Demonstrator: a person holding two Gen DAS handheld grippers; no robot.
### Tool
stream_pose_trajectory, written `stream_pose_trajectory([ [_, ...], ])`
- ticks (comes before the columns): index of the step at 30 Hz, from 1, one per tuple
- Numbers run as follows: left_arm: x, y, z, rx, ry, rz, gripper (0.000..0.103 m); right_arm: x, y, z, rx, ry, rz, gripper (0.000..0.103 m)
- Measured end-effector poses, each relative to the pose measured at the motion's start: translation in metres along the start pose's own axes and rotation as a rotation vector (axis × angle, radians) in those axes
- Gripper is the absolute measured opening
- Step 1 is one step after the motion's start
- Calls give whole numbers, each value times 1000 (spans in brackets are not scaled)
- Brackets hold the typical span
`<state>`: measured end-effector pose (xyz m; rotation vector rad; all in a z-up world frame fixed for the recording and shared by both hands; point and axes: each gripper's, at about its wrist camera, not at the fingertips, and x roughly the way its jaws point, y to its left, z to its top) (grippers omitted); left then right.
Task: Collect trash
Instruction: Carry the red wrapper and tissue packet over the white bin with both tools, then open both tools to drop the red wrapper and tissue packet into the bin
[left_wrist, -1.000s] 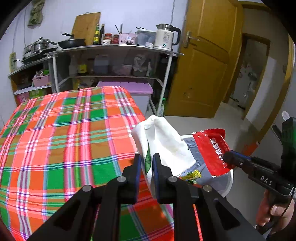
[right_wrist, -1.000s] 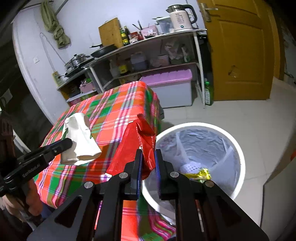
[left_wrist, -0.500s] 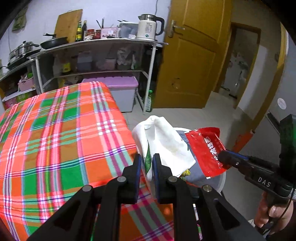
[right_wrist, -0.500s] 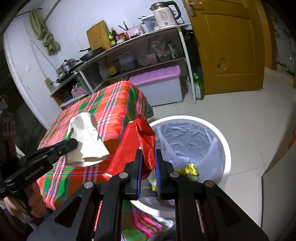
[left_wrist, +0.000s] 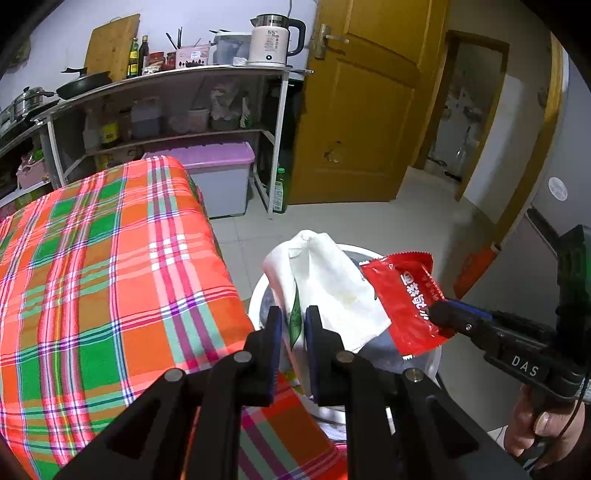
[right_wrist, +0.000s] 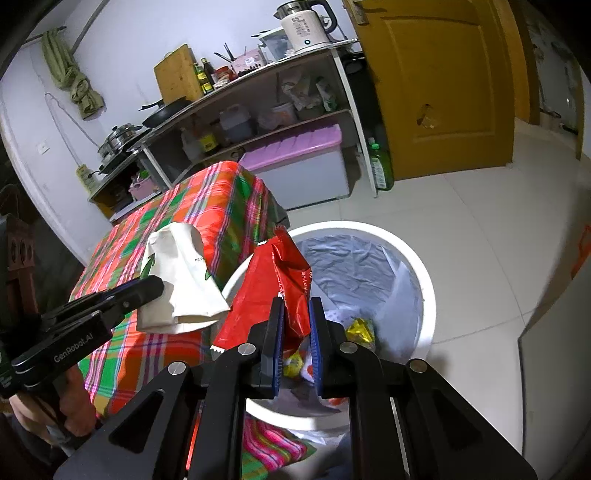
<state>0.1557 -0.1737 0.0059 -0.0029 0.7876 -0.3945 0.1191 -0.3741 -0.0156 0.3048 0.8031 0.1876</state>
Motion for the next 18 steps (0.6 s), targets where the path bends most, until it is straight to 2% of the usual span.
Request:
stream_pose_trajectory([
  [18,48,-17,-5,17,124,-29,15,26,-33,-6,72,85,-33,15],
])
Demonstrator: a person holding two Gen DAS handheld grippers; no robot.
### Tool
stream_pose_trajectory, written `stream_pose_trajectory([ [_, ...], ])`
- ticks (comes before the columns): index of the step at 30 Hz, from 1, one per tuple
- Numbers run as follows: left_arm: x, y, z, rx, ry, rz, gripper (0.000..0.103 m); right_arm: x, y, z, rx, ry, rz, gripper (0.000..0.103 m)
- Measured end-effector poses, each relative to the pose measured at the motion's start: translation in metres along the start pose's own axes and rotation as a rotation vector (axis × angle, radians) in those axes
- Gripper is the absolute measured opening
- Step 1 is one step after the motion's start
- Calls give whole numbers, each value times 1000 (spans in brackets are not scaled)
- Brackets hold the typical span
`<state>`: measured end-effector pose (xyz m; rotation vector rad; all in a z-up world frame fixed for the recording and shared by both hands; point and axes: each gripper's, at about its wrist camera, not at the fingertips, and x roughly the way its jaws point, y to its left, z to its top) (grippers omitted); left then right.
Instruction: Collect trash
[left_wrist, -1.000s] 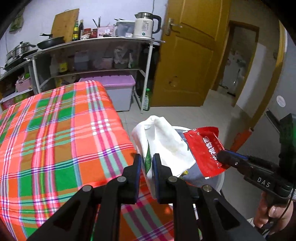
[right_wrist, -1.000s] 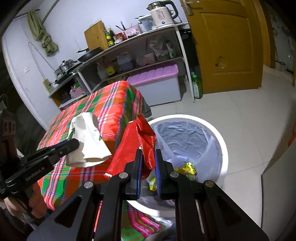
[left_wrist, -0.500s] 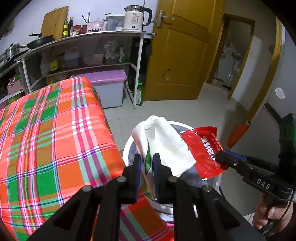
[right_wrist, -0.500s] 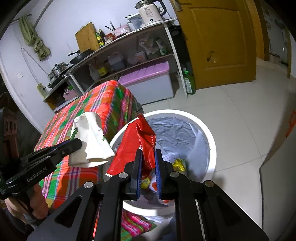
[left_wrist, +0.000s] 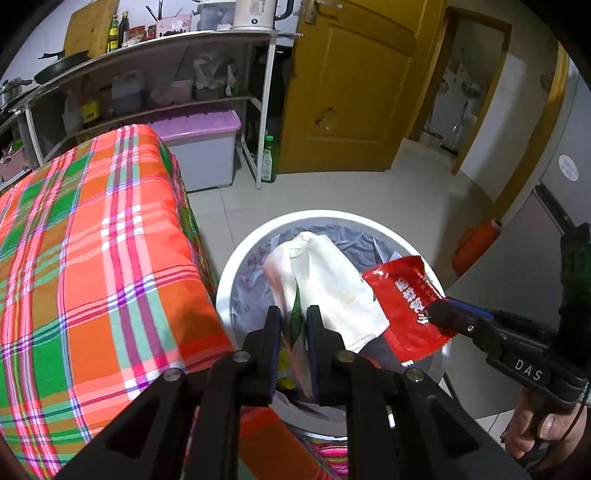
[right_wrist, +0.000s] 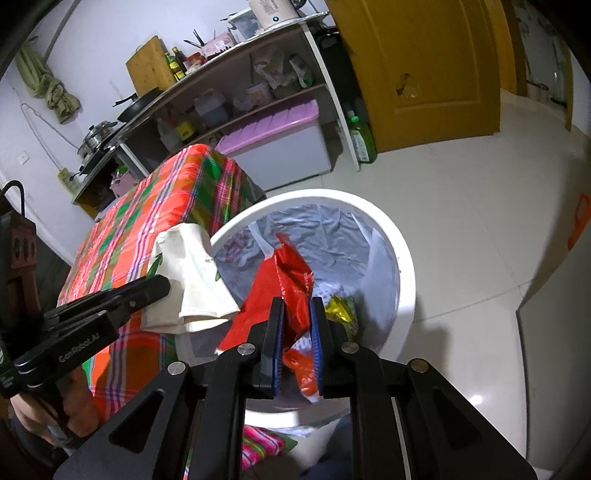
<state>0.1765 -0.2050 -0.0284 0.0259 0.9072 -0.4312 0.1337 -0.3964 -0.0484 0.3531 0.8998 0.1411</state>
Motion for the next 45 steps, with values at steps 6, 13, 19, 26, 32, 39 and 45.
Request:
stream_pose_trajectory([
  [6,9,-1,-1,-7,24,-7,29,4,-3,-1,0,3,-15,23],
  [13,5,2,-1,-21,12,-11,32,0,3,0,-19,-15,-27,31],
  [19,-12,6,-2,-30,-25,-14,32,-10,16,1,-49,-40,-34,32],
  [26,-42,14,-8,-45,-79,-9,32,-32,39,-3,-93,-86,-34,32],
  [32,-70,21,-18,-49,-129,2,35,-48,64,-11,-137,-112,-23,32],
  [39,-101,29,-33,-53,-185,16,41,-66,90,-27,-172,-138,-9,32],
  [45,-126,36,-48,-58,-229,43,45,-78,109,-37,-204,-157,3,35],
])
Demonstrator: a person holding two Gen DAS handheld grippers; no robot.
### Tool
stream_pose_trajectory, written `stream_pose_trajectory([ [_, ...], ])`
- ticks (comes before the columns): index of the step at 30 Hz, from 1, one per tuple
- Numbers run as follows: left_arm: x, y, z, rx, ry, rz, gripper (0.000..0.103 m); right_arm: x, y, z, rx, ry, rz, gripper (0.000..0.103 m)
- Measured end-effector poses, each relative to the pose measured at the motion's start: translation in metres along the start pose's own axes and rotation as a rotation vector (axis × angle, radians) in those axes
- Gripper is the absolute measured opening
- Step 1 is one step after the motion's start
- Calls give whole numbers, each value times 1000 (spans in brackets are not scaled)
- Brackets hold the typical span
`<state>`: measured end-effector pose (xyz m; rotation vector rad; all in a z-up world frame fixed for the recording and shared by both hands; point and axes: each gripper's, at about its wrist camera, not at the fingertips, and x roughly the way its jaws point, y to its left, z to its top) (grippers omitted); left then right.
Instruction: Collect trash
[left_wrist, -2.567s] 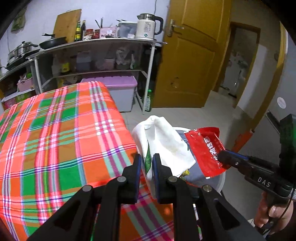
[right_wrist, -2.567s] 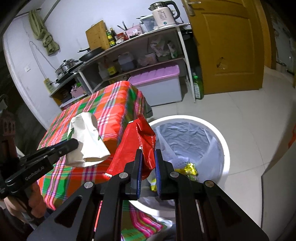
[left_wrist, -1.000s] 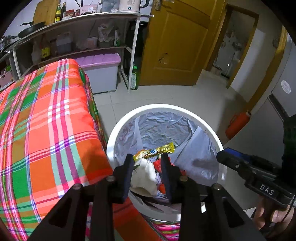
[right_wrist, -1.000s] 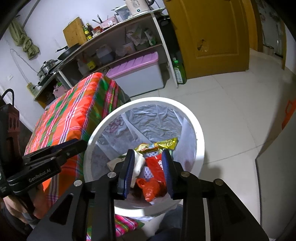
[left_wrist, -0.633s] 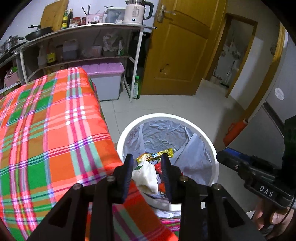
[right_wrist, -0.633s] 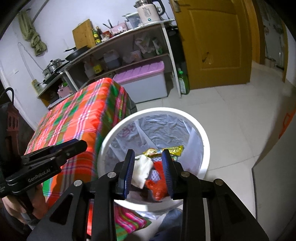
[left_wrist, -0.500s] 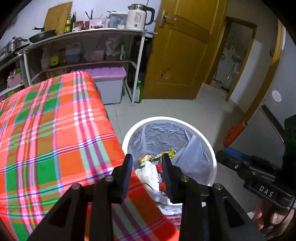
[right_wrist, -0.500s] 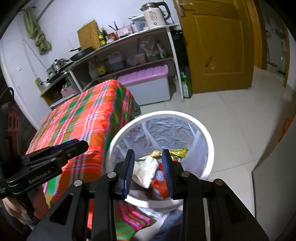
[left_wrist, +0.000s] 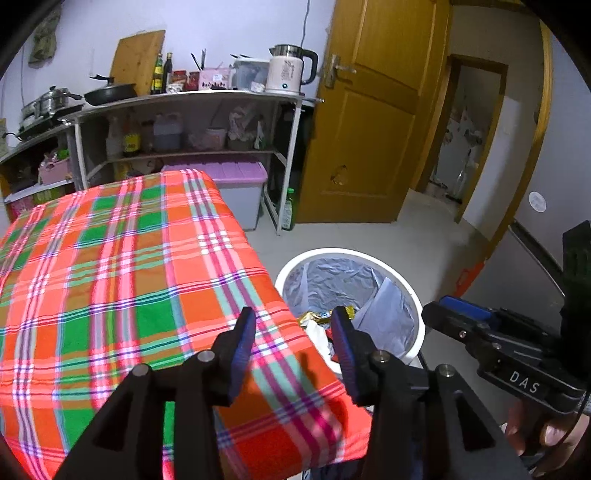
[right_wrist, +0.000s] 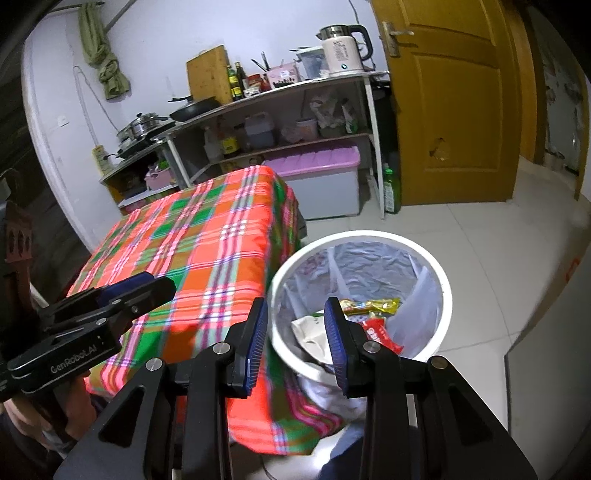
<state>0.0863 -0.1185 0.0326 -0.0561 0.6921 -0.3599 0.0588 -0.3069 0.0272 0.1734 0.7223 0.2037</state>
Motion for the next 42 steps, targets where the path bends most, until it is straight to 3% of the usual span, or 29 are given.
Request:
stream_pose_trajectory([
  [21,-50,18,-32,-17,-59,83,45,-40,47,-30,-66,-48,20,37],
  [42,-57,18,-42,-17,-67,103,45,-41,47,-38,-66,-41,19,37],
])
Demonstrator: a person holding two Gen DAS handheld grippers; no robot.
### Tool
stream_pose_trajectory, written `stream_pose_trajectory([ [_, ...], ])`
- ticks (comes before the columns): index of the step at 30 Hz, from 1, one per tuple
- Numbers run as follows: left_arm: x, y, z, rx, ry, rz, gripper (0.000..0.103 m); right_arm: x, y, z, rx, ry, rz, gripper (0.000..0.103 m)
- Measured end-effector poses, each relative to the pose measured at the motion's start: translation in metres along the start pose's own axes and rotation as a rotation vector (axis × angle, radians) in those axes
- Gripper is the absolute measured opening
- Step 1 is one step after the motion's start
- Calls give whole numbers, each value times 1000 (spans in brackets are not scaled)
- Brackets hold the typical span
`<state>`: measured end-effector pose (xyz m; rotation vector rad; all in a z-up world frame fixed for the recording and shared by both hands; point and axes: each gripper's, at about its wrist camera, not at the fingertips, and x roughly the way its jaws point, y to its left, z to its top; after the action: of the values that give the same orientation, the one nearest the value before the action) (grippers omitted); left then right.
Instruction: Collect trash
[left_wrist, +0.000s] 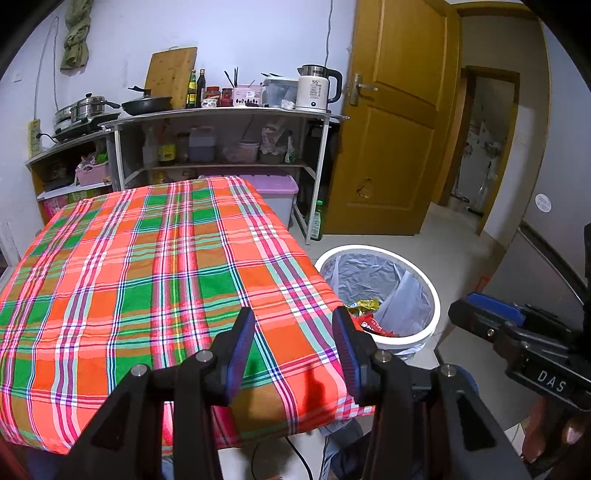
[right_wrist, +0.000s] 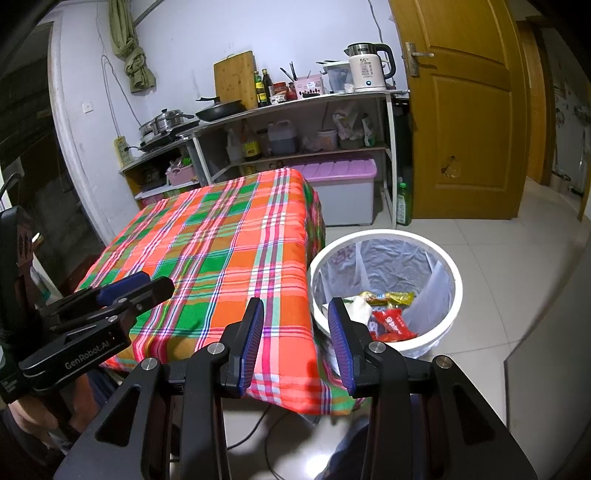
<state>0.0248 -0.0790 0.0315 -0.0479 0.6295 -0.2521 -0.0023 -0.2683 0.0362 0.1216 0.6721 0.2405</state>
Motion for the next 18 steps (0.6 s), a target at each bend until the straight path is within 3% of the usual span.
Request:
stream_pose_trajectory([
  [18,3,4,-1,-3,8,14,45,2,0,-1,-3,12,1,37],
])
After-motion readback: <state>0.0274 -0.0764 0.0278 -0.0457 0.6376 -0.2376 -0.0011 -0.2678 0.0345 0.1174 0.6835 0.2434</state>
